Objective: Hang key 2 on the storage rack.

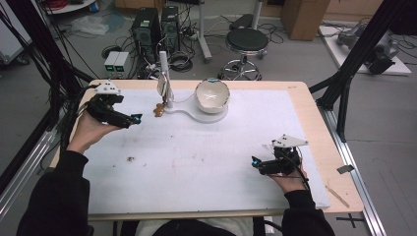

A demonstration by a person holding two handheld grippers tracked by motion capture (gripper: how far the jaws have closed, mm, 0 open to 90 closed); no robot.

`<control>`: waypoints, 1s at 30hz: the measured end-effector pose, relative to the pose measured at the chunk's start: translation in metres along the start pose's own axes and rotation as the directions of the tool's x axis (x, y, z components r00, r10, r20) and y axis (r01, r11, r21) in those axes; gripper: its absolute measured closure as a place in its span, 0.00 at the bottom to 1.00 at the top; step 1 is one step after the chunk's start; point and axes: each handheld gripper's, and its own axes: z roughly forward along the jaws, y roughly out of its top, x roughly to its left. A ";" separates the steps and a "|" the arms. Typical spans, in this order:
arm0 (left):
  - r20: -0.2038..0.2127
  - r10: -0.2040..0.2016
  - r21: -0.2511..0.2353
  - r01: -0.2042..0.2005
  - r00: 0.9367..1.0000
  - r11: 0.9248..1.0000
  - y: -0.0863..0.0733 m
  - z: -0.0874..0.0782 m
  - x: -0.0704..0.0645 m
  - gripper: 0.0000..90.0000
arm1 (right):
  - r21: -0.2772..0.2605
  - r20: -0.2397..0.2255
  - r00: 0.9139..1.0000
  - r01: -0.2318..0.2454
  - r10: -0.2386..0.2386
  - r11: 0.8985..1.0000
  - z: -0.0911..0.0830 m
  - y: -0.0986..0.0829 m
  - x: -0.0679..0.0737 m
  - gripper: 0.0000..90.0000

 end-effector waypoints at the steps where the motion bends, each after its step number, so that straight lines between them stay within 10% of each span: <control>1: -0.002 -0.004 0.005 0.004 1.000 1.000 -0.003 0.000 0.000 0.02 | 0.001 0.000 1.000 0.001 -0.001 1.000 0.000 0.000 0.000 0.01; 30: 0.022 -0.076 0.021 0.076 0.997 0.997 -0.074 -0.005 -0.013 0.02 | 0.010 0.006 1.000 0.004 -0.004 1.000 0.001 -0.001 0.001 0.01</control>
